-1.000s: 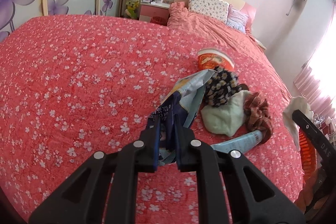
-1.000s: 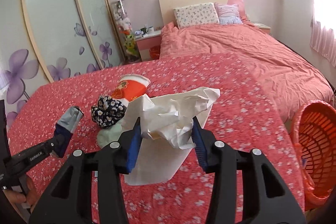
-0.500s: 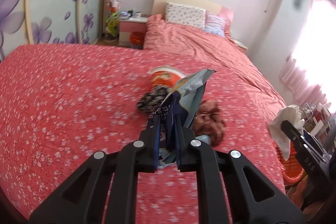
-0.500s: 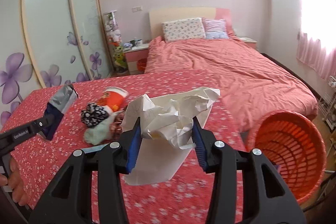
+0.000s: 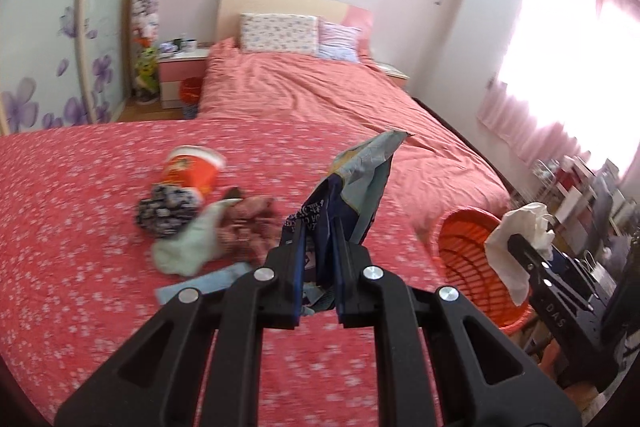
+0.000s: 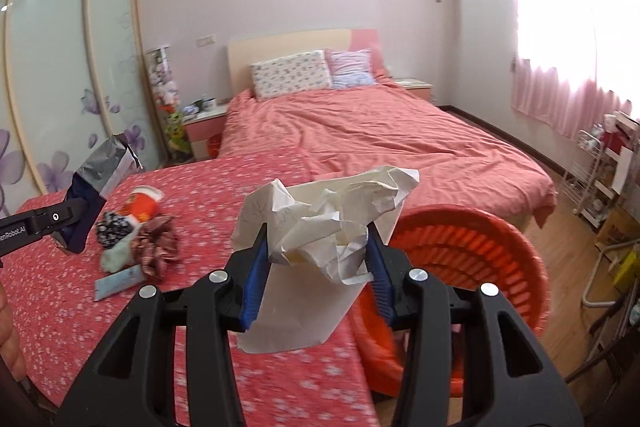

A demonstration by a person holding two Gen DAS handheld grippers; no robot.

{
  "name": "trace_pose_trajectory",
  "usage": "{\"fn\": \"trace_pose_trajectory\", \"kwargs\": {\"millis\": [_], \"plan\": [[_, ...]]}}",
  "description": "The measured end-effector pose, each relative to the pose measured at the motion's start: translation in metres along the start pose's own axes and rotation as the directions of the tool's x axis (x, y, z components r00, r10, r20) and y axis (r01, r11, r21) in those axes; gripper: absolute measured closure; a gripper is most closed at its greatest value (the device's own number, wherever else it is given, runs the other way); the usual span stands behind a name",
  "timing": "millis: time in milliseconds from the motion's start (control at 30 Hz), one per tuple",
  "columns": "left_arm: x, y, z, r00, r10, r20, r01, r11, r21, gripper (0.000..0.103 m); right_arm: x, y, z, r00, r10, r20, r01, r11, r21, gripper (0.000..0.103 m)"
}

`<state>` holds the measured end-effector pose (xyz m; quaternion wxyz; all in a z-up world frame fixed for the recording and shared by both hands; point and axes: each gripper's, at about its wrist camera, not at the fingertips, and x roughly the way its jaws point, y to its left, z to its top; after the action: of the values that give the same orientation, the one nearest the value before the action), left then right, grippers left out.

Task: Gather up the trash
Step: 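Carry the blue cloth and paper bag to the basket and release both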

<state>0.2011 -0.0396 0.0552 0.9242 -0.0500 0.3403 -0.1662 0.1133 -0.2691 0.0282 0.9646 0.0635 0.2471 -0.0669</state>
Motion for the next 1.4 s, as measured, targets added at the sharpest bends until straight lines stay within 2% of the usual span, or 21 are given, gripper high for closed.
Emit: {"fn": "trace_pose_trajectory", "kwargs": {"millis": [200, 367, 867, 1100, 1133, 1167, 1233, 1400], "plan": [[0.023, -0.049, -0.003, 0.995, -0.092, -0.035, 0.094, 0.995, 0.039, 0.090, 0.000, -0.038, -0.004, 0.998, -0.060, -0.003, 0.060, 0.997, 0.046, 0.057], [0.043, -0.087, -0.012, 0.988, -0.141, -0.069, 0.146, 0.987, 0.074, 0.090, 0.004, -0.068, -0.009, 0.995, -0.102, -0.010, 0.103, 0.992, 0.079, 0.057], [0.112, -0.182, -0.031, 0.952, -0.242, -0.184, 0.272, 0.950, 0.154, 0.090, 0.022, -0.139, -0.017, 0.987, -0.158, -0.039, 0.162, 0.965, 0.207, 0.057], [0.147, -0.206, -0.041, 0.940, -0.234, -0.247, 0.280, 0.944, 0.171, 0.089, 0.032, -0.156, -0.021, 0.988, -0.144, -0.056, 0.153, 0.954, 0.259, 0.057], [0.152, -0.209, -0.042, 0.940, -0.230, -0.253, 0.277, 0.945, 0.172, 0.085, 0.034, -0.157, -0.021, 0.988, -0.138, -0.063, 0.150, 0.954, 0.261, 0.054], [0.156, -0.210, -0.044, 0.938, -0.227, -0.261, 0.277, 0.945, 0.173, 0.075, 0.038, -0.157, -0.022, 0.988, -0.138, -0.075, 0.153, 0.953, 0.262, 0.047], [0.164, -0.207, -0.047, 0.944, -0.197, -0.266, 0.250, 0.951, 0.183, 0.066, 0.041, -0.160, -0.024, 0.987, -0.140, -0.084, 0.158, 0.953, 0.260, 0.040], [0.169, -0.188, -0.050, 0.952, -0.142, -0.270, 0.195, 0.963, 0.184, 0.064, 0.039, -0.157, -0.031, 0.984, -0.149, -0.099, 0.169, 0.955, 0.243, 0.036]]}}
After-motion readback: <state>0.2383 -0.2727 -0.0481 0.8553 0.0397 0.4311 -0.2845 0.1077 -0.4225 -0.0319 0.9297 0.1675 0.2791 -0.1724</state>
